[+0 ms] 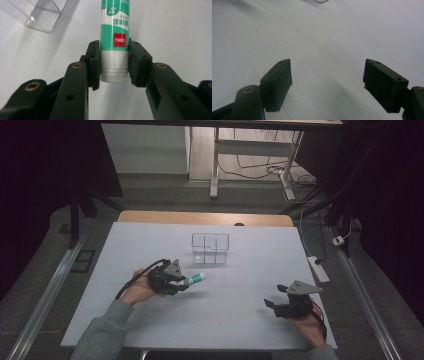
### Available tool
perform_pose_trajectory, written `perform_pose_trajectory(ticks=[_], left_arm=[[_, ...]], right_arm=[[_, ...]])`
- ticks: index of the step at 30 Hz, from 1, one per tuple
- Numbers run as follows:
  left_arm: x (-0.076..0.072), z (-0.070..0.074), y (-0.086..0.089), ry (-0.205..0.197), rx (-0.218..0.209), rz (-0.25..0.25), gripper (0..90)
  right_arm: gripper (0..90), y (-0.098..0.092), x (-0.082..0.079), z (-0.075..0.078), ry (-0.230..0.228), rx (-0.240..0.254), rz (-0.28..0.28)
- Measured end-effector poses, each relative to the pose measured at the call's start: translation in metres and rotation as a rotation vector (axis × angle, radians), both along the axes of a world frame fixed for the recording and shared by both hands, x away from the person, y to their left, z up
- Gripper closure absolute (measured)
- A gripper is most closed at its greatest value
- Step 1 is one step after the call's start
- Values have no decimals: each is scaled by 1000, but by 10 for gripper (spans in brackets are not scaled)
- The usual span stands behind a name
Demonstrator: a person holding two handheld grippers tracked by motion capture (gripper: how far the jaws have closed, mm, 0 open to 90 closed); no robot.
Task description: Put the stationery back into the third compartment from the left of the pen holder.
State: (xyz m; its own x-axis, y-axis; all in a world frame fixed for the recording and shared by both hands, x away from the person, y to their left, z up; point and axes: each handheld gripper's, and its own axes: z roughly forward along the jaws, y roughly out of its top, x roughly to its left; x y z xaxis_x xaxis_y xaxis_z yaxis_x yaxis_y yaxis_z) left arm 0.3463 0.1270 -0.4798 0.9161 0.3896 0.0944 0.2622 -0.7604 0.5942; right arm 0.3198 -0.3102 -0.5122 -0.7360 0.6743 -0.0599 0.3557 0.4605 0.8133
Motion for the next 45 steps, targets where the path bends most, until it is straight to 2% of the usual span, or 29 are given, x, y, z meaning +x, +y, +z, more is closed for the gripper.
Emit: perform_pose_trajectory(ticks=[10,12,14,22,26,34,45], left_arm=[[1,-1,-16,6,-14,-20,645],[0,-1,-18,1,-1,-25,645],[-1,-1,-19,2,2,-28,645],[-2,-1,-27,8,-9,-40,645],[-2,-2,-33,13,-9,-47,645],[-1,-3,-44,13,-12,-51,645],[-1,-5,-55,5,6,-47,646]], right_arm=[[224,7,0,2,-11,4,6],[225,8,1,3,4,39,15],[224,11,1,4,1,47,12],[225,24,0,6,-12,14,24],[225,34,1,10,5,48,50],[225,55,5,13,3,32,97],[227,70,10,17,-22,4,117]])
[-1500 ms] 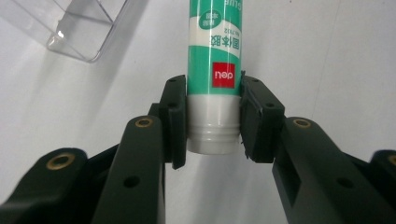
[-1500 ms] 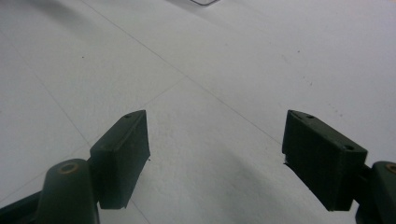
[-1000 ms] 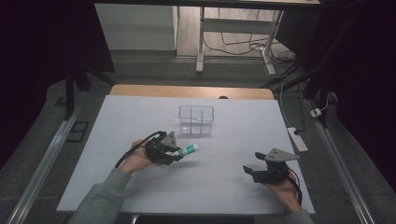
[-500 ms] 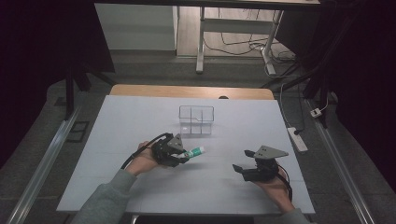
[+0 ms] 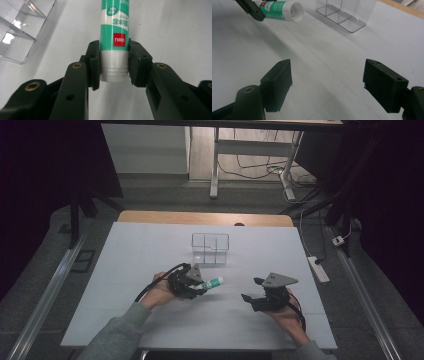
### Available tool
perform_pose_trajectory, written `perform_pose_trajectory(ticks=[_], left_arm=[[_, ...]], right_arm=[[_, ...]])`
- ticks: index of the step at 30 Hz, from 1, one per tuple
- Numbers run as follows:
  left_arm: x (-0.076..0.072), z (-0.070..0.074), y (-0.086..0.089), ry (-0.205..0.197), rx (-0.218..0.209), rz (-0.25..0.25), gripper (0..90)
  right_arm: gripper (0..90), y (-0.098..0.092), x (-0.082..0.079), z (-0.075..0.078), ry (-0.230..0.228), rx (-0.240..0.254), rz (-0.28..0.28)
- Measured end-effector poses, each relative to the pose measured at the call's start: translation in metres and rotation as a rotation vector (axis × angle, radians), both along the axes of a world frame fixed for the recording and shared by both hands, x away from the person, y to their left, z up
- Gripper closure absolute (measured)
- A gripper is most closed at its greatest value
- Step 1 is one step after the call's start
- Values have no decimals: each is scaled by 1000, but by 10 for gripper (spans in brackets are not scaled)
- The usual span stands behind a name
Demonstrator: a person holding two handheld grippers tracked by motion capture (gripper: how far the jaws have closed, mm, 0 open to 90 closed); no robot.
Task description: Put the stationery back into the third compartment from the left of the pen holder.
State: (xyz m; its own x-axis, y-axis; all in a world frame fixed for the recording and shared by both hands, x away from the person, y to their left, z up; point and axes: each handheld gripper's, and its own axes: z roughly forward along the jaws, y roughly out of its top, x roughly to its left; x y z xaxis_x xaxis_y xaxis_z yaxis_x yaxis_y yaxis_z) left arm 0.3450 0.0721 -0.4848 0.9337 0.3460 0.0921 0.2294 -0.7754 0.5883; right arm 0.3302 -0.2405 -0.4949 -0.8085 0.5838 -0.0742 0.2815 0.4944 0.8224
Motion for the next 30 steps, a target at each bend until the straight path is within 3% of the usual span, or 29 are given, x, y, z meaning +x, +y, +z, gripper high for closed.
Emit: perform_pose_trajectory(ticks=[6,21,26,30], left_arm=[[0,-2,-7,-6,26,3,646],[2,-5,-28,-12,51,-22,646],[2,-8,-37,-8,87,-24,646],[1,-9,-40,-2,91,-35,646]], right_arm=[[228,7,3,2,-4,-4,12],[250,30,3,6,-39,-81,73],[262,36,2,7,-52,-100,90],[272,41,1,9,-56,-115,107]])
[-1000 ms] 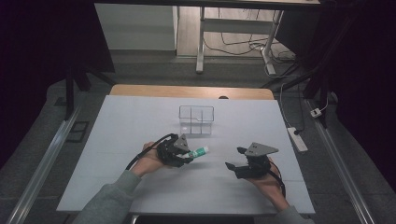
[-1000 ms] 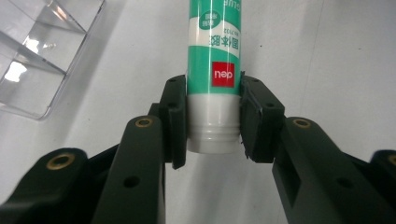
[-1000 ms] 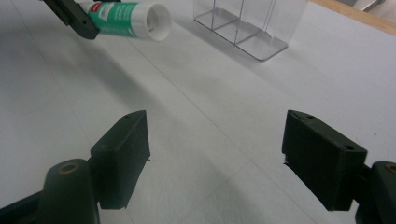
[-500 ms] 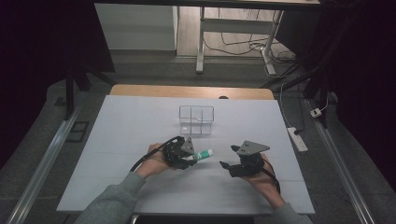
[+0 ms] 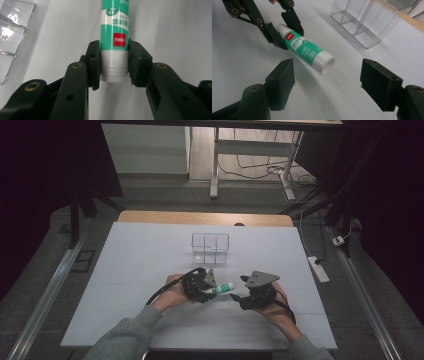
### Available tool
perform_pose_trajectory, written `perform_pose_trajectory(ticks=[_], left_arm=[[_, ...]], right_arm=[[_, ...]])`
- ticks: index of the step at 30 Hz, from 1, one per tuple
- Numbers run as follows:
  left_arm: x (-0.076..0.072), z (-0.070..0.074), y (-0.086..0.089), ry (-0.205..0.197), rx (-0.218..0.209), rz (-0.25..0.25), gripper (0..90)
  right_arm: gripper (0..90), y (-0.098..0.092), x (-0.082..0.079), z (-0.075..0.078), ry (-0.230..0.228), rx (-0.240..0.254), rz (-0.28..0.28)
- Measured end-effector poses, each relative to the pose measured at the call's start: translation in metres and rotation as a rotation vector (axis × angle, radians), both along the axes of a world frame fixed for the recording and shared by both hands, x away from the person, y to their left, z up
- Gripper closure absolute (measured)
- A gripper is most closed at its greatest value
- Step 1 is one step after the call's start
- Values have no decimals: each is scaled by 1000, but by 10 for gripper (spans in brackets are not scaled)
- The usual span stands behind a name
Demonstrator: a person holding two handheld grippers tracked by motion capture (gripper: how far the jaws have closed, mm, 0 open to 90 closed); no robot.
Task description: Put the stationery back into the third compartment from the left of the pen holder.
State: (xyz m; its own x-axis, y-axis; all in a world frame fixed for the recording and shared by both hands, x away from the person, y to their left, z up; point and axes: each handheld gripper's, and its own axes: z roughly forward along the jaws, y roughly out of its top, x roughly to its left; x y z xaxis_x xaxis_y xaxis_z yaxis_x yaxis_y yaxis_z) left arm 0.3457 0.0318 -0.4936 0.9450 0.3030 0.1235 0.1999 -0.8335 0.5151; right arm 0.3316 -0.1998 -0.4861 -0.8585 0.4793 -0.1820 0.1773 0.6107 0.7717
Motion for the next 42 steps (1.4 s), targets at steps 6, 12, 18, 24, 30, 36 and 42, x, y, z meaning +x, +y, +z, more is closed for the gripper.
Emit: perform_pose_trajectory(ticks=[6,12,18,24,30,36,42], left_arm=[[0,0,-2,2,-3,-4,646],[-1,-1,-4,15,11,-20,646],[-4,2,-4,19,-4,-40,645],[-7,4,-3,28,9,-72,644],[-7,5,0,32,15,-97,640],[-5,9,7,27,-38,-91,616],[-3,11,12,-16,-73,-22,518]], right_arm=[[281,10,1,1,-12,-25,35],[304,23,4,-1,-11,-82,77],[381,33,4,-7,-17,-185,131],[506,37,0,-13,-61,-318,188],[547,39,-1,-15,-77,-350,223],[605,39,-3,-17,-76,-354,255],[649,39,-4,-16,-76,-319,264]])
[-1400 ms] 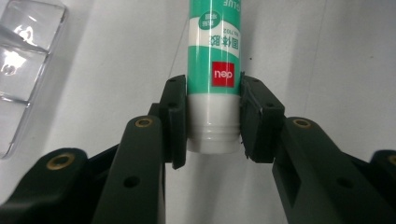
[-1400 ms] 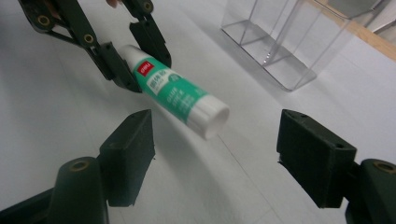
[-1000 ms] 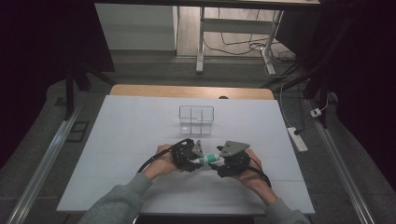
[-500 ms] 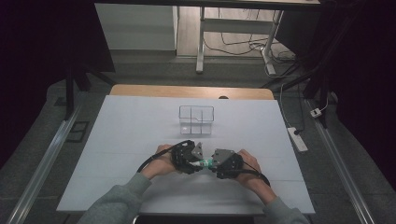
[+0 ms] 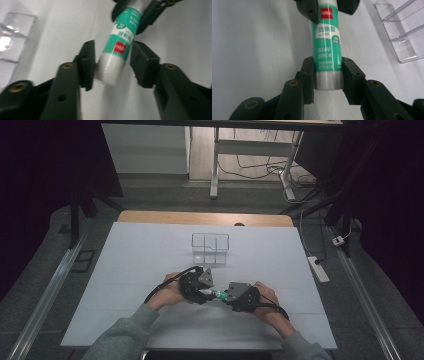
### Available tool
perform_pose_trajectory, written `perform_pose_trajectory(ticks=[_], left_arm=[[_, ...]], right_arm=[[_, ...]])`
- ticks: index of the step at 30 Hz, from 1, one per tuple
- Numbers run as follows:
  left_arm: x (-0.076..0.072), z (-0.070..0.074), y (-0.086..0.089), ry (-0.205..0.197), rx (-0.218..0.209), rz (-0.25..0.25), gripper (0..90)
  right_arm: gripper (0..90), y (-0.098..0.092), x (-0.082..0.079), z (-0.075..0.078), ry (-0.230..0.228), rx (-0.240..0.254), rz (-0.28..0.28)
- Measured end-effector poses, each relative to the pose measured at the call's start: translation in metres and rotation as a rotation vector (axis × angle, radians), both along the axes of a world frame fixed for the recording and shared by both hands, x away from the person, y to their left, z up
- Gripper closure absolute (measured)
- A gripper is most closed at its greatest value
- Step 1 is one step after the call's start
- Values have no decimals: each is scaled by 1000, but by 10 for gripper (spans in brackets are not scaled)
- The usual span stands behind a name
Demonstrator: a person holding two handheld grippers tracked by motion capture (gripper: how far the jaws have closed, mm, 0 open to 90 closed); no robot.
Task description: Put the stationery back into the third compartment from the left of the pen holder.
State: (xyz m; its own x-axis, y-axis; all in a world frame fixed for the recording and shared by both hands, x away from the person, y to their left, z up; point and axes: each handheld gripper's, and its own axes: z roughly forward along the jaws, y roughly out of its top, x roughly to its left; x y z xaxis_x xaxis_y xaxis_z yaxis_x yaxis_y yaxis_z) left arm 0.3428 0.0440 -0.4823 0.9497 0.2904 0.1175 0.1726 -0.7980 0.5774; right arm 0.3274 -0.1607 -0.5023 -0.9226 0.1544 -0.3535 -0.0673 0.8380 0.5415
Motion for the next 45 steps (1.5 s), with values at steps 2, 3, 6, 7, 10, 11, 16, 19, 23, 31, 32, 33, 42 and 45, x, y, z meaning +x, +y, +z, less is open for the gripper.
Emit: perform_pose_trajectory(ticks=[2,3,6,7,10,11,16,19,23,31,32,33,42,45], left_arm=[[1,2,2,-14,-26,40,443],[1,3,3,-13,-50,63,416],[3,6,10,4,-116,101,368],[3,7,13,16,-141,114,361],[4,6,21,47,-204,151,343],[5,5,24,58,-215,163,334],[4,-2,39,98,-276,221,311],[5,-5,46,118,-316,244,311],[5,-6,48,132,-354,256,305],[6,-11,45,178,-402,279,277],[7,-11,45,188,-413,281,275],[7,-11,46,195,-426,281,276],[10,-12,43,238,-532,287,283],[11,-12,41,250,-561,281,299]], right_arm=[[650,-3,1,2,0,1,-15],[650,-4,3,2,8,17,-23],[650,-8,5,4,5,44,-38],[650,-9,5,5,4,55,-45],[651,-12,6,7,-1,86,-61],[650,-13,6,8,-5,104,-66],[650,-17,8,10,-21,141,-96],[651,-18,8,12,-21,163,-106],[650,-19,8,13,-23,189,-111],[650,-21,8,13,-23,233,-131],[650,-21,8,13,-25,239,-133],[650,-22,8,14,-27,243,-136],[650,-19,6,14,-32,296,-135],[650,-17,5,13,-28,309,-129]])
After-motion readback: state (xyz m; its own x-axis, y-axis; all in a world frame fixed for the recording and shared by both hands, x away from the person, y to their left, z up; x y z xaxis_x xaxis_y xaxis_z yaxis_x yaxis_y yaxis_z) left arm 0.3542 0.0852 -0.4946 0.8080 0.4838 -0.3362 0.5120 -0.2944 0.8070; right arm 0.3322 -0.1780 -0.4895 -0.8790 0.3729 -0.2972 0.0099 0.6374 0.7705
